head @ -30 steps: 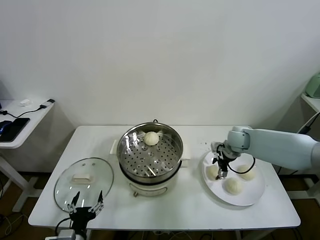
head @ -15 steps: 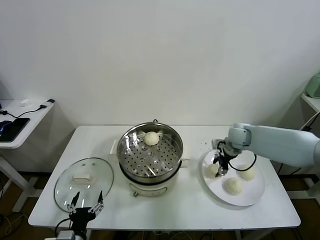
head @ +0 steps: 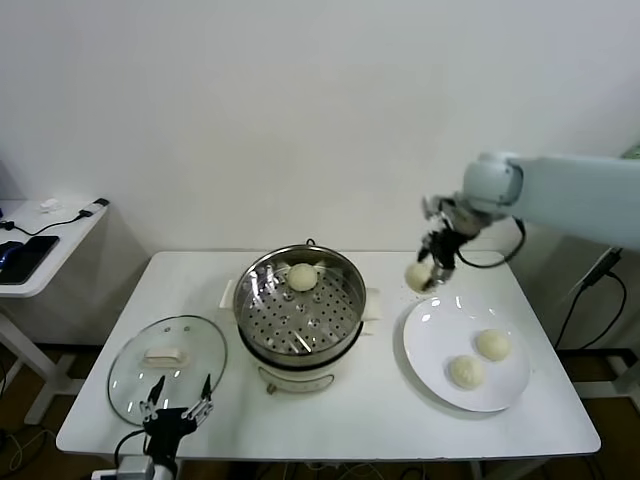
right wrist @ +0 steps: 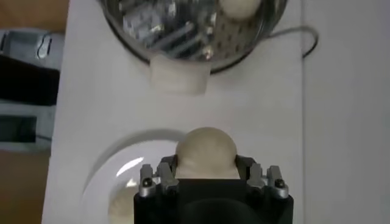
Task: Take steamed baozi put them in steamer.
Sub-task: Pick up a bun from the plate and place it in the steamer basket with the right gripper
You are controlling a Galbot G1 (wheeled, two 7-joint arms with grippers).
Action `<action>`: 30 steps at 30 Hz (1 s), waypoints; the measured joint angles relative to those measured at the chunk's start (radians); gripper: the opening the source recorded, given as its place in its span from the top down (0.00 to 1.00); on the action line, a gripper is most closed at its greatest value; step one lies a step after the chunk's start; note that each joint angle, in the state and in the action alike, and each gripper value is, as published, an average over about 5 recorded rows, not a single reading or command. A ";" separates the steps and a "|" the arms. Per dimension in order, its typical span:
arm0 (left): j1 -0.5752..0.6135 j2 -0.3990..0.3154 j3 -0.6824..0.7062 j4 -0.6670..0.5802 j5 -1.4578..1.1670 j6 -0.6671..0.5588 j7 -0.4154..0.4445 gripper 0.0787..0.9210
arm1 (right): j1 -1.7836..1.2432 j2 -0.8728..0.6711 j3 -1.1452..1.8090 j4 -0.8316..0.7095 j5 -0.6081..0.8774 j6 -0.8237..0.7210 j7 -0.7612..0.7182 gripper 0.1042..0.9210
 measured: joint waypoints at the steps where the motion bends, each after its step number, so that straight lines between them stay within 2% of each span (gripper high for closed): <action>1: 0.000 0.000 0.001 -0.002 0.000 0.000 0.000 0.12 | 0.009 0.021 0.008 0.004 0.024 -0.010 0.007 0.34; 11: -0.004 -0.001 -0.001 -0.012 -0.001 0.005 0.001 0.12 | -0.046 0.249 0.090 -0.056 0.149 -0.083 0.078 0.34; 22: -0.003 -0.001 -0.004 -0.010 -0.003 0.009 0.004 0.12 | -0.228 0.454 0.138 -0.239 0.144 -0.108 0.119 0.34; 30: -0.002 0.000 -0.003 -0.010 -0.004 0.009 0.004 0.12 | -0.325 0.545 0.148 -0.338 0.119 -0.117 0.136 0.34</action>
